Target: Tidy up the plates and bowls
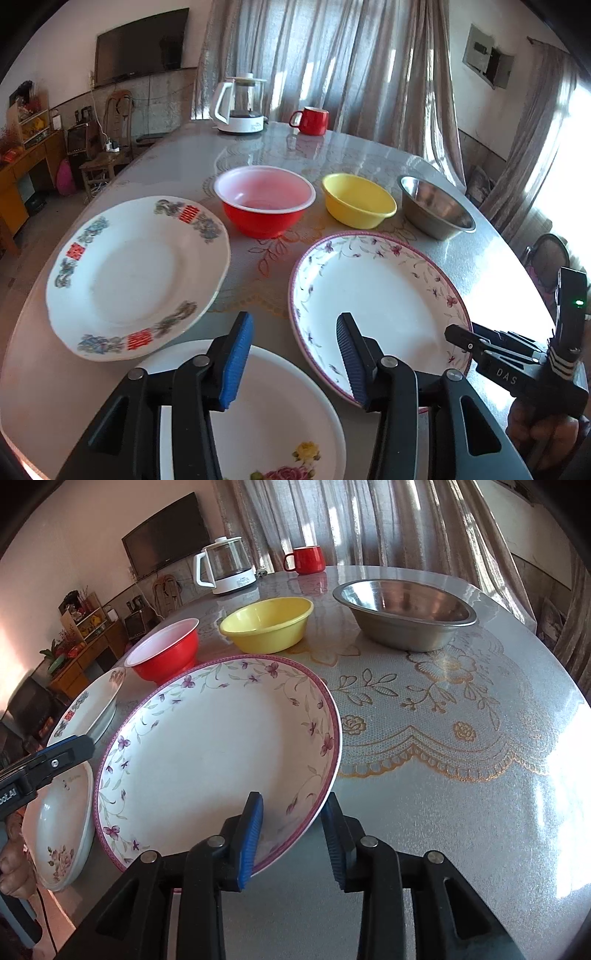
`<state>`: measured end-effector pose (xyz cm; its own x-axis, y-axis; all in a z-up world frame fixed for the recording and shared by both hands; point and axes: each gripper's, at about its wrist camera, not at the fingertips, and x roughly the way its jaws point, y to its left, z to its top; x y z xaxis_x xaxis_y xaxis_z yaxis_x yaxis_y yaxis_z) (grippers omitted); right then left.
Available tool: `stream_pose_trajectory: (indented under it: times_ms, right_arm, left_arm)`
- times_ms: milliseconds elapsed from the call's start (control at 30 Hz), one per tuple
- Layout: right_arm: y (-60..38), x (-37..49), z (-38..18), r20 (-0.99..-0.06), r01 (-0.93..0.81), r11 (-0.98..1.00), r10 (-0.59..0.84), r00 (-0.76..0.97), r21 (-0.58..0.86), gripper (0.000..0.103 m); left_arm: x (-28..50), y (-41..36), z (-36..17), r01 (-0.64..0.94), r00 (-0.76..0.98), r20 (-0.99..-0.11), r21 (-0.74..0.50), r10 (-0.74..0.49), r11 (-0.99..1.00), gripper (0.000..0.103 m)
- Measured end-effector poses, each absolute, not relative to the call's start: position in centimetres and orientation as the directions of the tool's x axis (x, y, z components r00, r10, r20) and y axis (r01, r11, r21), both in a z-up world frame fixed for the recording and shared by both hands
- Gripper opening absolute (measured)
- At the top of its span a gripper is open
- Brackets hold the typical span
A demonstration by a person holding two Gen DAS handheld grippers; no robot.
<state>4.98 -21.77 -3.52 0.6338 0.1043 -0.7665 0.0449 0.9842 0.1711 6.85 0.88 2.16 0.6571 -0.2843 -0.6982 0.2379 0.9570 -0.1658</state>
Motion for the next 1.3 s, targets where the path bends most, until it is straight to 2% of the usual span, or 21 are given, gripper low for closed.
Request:
stream_pose_trajectory:
  times_ms: [100, 167, 267, 367, 400, 533, 633, 733, 900, 1067, 1167, 1267, 1300]
  right_arm:
    - [-22.3, 4.3, -2.2, -0.734, 0.085, 0.983, 0.064, 0.677, 0.165, 0.035]
    - [-22.2, 4.0, -1.1, -0.708, 0.076, 0.983, 0.065, 0.703, 0.166, 0.037]
    - [-20.9, 4.0, 0.0, -0.686, 0.006, 0.982, 0.126, 0.717, 0.187, 0.043]
    - [-18.5, 4.6, 0.6, -0.673, -0.108, 0.969, 0.233, 0.702, 0.223, 0.053]
    - [-17.5, 4.9, 0.8, -0.669, -0.149, 0.961, 0.271, 0.692, 0.235, 0.056]
    - [-13.9, 6.7, 1.0, -0.661, -0.310, 0.885, 0.466, 0.588, 0.349, 0.065]
    - [-11.0, 8.4, 0.8, -0.661, -0.368, 0.842, 0.538, 0.523, 0.394, 0.067]
    - [-8.3, 10.2, 0.6, -0.678, -0.395, 0.831, 0.550, 0.487, 0.391, 0.067]
    - [-4.6, 13.6, -0.1, -0.687, -0.428, 0.797, 0.593, 0.421, 0.426, 0.067]
    - [-2.8, 16.9, -1.5, -0.719, -0.382, 0.811, 0.577, 0.388, 0.444, 0.067]
    - [-2.4, 18.3, -2.1, -0.731, -0.354, 0.824, 0.560, 0.388, 0.443, 0.059]
    - [-2.2, 19.4, -2.6, -0.744, -0.337, 0.838, 0.540, 0.394, 0.429, 0.053]
    - [-2.1, 19.8, -2.8, -0.750, -0.331, 0.843, 0.532, 0.393, 0.424, 0.050]
  left_arm:
    - [5.8, 3.4, 3.0, 0.177, 0.705, -0.667, -0.163, -0.240, 0.971, 0.071]
    - [5.3, 5.3, 3.3, 0.132, 0.726, -0.656, -0.160, -0.206, 0.978, 0.074]
    - [4.8, 8.0, 3.4, 0.060, 0.742, -0.653, -0.165, -0.155, 0.984, 0.080]
    - [4.5, 10.6, 3.3, -0.022, 0.759, -0.645, -0.166, -0.091, 0.986, 0.093]
    - [4.4, 11.6, 3.2, -0.048, 0.764, -0.641, -0.168, -0.072, 0.985, 0.094]
    - [4.7, 15.0, 2.6, -0.145, 0.759, -0.650, -0.186, -0.011, 0.972, 0.094]
    - [5.2, 17.1, 2.0, -0.200, 0.753, -0.658, -0.216, 0.009, 0.956, 0.094]
    - [6.0, 18.8, 1.4, -0.234, 0.738, -0.674, -0.230, 0.019, 0.945, 0.094]
    - [7.7, 20.3, 0.4, -0.269, 0.704, -0.707, -0.177, 0.068, 0.947, 0.094]
    - [9.2, 21.8, -0.3, -0.275, 0.697, -0.716, -0.218, 0.038, 0.936, 0.093]
    - [10.5, 22.3, -0.7, -0.278, 0.684, -0.728, -0.215, 0.036, 0.936, 0.092]
    - [12.0, 22.4, -0.9, -0.279, 0.676, -0.736, -0.203, 0.042, 0.939, 0.084]
    - [12.5, 22.4, -1.0, -0.273, 0.673, -0.739, -0.205, 0.034, 0.940, 0.078]
